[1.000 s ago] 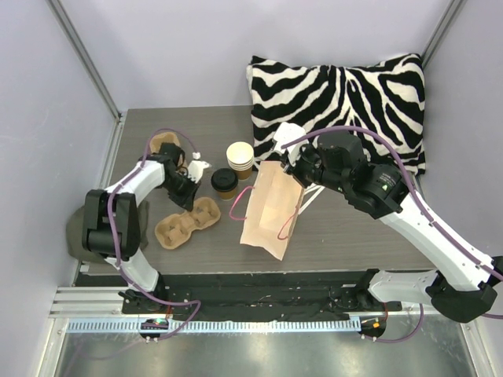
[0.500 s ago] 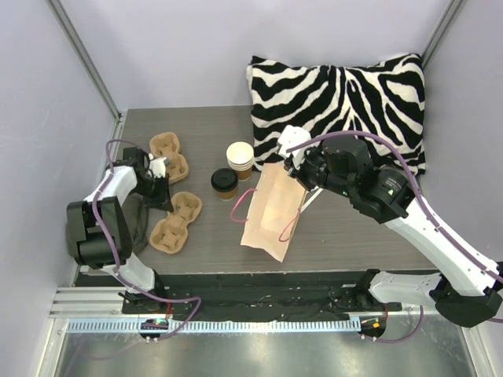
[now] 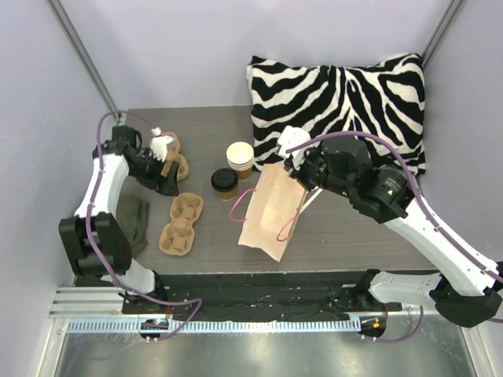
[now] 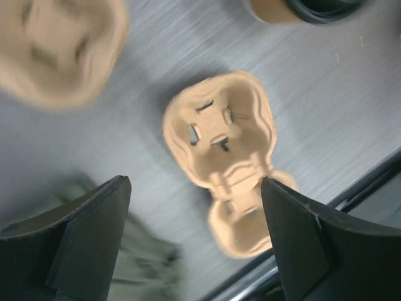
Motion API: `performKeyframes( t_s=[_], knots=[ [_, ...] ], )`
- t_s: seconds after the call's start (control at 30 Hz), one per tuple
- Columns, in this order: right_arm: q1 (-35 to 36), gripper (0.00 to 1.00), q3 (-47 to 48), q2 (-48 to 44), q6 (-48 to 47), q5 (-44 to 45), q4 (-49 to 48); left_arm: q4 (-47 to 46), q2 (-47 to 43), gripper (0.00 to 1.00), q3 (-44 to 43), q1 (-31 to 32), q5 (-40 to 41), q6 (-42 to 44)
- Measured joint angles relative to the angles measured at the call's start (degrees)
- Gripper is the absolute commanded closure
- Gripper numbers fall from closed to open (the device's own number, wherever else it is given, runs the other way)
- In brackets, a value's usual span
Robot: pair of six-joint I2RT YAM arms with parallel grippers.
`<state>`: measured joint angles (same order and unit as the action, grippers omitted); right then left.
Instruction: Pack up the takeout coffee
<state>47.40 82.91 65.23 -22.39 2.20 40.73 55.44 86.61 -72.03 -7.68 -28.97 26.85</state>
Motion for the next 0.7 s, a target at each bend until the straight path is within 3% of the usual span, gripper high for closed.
performKeyframes(
  t_s=[0.23,0.37,0.5,0.7],
  knots=[
    [0.00,0.99,0.00,0.07,0.02,0.00,0.02,15.63,18.69,0.17,-22.88,3.78,-2.64,29.00],
    [0.00,0.99,0.00,0.57,0.02,0.00,0.02,17.33,27.21,0.23,-30.58,4.26,-3.58,38.60],
    [0.00,0.99,0.00,1.29,0.00,0.02,0.07,18.32,28.24,0.30,-29.29,5.70,-2.29,42.73],
    [0.00,0.99,0.00,1.46,-0.17,0.02,0.07,19.10,26.75,0.37,-20.22,11.30,-0.22,46.49]
  ],
)
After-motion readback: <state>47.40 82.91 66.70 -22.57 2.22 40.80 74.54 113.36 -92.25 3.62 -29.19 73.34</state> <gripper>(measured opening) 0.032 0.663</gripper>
